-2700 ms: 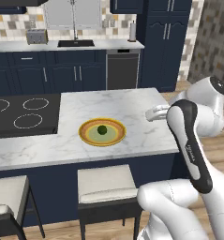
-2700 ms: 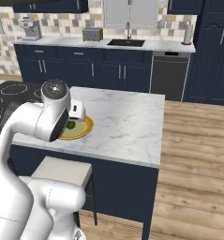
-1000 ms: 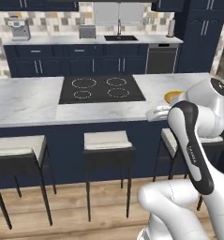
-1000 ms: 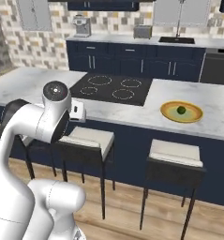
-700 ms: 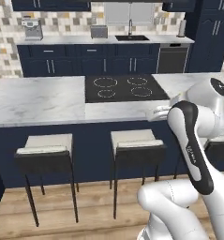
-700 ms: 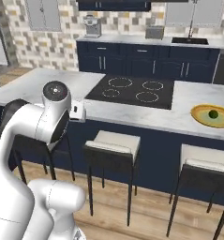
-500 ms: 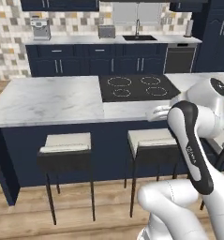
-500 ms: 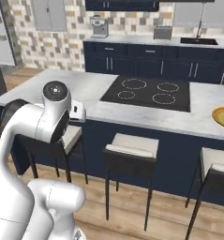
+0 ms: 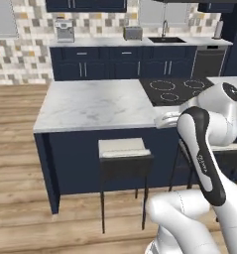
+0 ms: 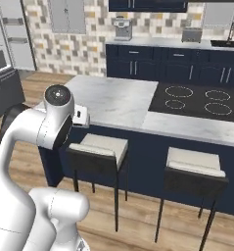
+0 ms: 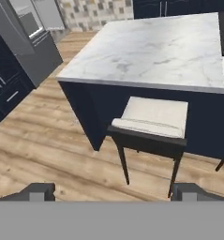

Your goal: Take the cheese, chicken drumstick, and lime from the fridge and place them on the plate on the dining counter to create an appetizer plate.

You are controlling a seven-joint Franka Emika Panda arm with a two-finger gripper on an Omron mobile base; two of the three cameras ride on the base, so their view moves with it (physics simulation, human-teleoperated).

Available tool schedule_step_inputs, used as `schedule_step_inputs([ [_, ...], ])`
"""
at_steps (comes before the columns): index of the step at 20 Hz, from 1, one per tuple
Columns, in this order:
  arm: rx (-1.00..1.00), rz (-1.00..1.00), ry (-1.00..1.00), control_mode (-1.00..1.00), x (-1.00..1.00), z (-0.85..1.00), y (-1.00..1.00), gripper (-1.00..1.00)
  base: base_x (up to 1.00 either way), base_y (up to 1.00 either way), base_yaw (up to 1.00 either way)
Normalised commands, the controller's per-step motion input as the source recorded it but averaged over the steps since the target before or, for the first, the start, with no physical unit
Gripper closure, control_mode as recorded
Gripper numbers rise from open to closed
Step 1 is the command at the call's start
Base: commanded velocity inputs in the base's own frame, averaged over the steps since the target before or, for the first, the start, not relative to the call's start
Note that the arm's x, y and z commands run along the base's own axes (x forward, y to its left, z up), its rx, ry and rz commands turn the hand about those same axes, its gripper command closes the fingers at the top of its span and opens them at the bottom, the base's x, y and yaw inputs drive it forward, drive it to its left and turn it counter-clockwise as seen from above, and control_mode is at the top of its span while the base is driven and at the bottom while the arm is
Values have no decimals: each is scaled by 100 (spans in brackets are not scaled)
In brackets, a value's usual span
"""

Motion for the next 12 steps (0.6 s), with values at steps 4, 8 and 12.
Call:
schedule_step_inputs([
  [4, 0, 0, 0, 100, 0, 0, 0, -100, 23, 100, 0],
  [8, 0, 0, 0, 100, 0, 0, 0, -100, 24, 100, -1],
  [12, 0, 0, 0, 100, 0, 0, 0, -100, 21, 100, 0],
])
